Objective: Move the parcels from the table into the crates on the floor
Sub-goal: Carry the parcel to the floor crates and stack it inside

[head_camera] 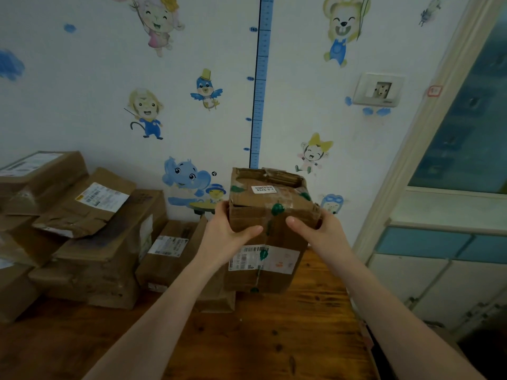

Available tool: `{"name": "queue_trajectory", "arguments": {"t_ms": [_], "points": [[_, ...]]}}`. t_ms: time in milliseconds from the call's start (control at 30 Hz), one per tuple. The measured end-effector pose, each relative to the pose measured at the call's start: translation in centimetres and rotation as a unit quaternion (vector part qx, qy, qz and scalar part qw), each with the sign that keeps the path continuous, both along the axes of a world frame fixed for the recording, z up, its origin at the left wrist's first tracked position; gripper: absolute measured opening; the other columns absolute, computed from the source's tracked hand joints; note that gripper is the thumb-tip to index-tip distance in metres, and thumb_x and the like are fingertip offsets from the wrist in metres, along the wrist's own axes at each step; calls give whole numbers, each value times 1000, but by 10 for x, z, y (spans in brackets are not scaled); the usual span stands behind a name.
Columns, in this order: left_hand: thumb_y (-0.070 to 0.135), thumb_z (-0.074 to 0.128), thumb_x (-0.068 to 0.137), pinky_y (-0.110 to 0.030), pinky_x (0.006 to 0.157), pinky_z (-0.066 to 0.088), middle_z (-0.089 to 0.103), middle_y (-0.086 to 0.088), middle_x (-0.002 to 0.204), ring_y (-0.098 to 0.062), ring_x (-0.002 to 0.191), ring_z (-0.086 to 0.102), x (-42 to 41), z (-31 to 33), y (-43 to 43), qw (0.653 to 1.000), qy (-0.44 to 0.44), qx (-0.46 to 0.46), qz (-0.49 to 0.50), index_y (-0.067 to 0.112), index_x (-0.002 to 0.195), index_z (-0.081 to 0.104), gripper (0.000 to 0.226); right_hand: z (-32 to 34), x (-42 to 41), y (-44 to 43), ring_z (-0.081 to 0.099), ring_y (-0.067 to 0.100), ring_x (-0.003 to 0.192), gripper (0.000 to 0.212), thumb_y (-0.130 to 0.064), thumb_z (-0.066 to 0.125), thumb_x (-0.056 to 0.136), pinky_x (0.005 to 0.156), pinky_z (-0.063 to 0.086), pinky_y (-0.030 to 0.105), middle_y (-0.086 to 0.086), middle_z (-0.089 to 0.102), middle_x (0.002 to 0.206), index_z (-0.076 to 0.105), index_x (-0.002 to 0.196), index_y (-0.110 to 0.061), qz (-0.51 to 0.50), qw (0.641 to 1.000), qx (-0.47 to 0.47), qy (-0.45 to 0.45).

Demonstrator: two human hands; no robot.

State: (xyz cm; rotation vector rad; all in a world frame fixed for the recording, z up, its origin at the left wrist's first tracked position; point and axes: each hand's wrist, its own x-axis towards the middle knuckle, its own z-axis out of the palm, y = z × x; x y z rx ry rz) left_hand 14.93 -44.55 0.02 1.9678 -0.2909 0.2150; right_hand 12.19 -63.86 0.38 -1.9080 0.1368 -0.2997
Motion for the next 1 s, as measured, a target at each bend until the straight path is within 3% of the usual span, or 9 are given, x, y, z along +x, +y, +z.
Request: {"name": "queue_trajectory", "arguments": {"t_ms": [100, 167, 300, 400, 533, 633, 733, 900, 1000], "points": [[57, 70, 67, -16, 78, 45, 58, 4, 114, -9, 100, 56, 1, 8, 3, 994, 66, -77, -48, 13, 124, 46, 76, 2, -2, -4, 61, 19, 106, 87, -66, 73, 53, 91, 52, 43, 1, 65, 115, 54, 121, -16, 23, 998, 51, 27], [71, 64, 65, -26, 77, 46, 60, -2, 109, -15, 97, 60, 2, 14, 2, 984, 103, -141, -41, 13, 117, 49, 79, 8, 0, -5, 60, 21, 108, 105, -72, 71, 46, 95, 49, 46, 5, 62, 119, 48, 129, -12, 29, 988, 135, 69], [33, 68, 83, -27, 75, 46, 60, -7, 108, -18, 97, 60, 3, 15, 0, 975, 131, -173, -38, 13, 111, 48, 40, 12, 3, -1, 64, 25, 101, 78, -49, 73, 58, 94, 50, 46, 9, 64, 112, 47, 121, -12, 22, 970, 225, 91], [30, 72, 75, -31, 87, 51, 59, 0, 118, -14, 105, 59, 0, 17, -3, 968, 143, -184, -94, 17, 124, 44, 58, 11, 5, 2, 68, 26, 96, 62, -39, 76, 62, 89, 54, 45, 9, 67, 109, 50, 113, -16, 24, 972, 218, 85], [14, 72, 81, -37, 91, 52, 62, 3, 115, -10, 104, 60, -1, 14, -10, 981, 107, -145, -70, 21, 122, 49, 48, 3, 6, 6, 67, 23, 95, 47, -14, 75, 76, 75, 57, 34, 8, 67, 107, 52, 116, -9, -13, 980, 196, 36], [12, 73, 79, -41, 92, 52, 62, 3, 111, -14, 104, 60, 0, 10, -9, 980, 107, -159, -54, 24, 113, 52, 42, 1, 7, 6, 65, 19, 97, 50, -18, 76, 75, 71, 56, 27, 3, 65, 107, 51, 118, -13, -21, 987, 157, 16], [22, 73, 79, -30, 80, 55, 60, 5, 105, -10, 96, 60, 1, 12, -11, 970, 106, -217, -35, 30, 98, 49, 31, 5, 9, 5, 66, 20, 97, 47, -33, 73, 77, 78, 58, 35, 3, 65, 108, 51, 116, -19, -11, 982, 184, 39], [14, 76, 78, -38, 81, 56, 60, 4, 96, -13, 91, 62, 1, 5, -19, 982, 64, -176, 38, 25, 94, 48, 34, 1, 10, 14, 64, 21, 98, 45, -14, 70, 83, 80, 57, 41, 7, 63, 111, 49, 123, -12, -74, 984, 159, 15], [20, 76, 78, -33, 79, 55, 60, 6, 98, -9, 91, 61, 1, 6, -17, 976, 76, -202, 30, 26, 98, 49, 34, 2, 10, 11, 64, 21, 98, 53, -22, 72, 81, 79, 58, 38, 6, 62, 113, 47, 126, -12, -67, 986, 151, 13]]}}
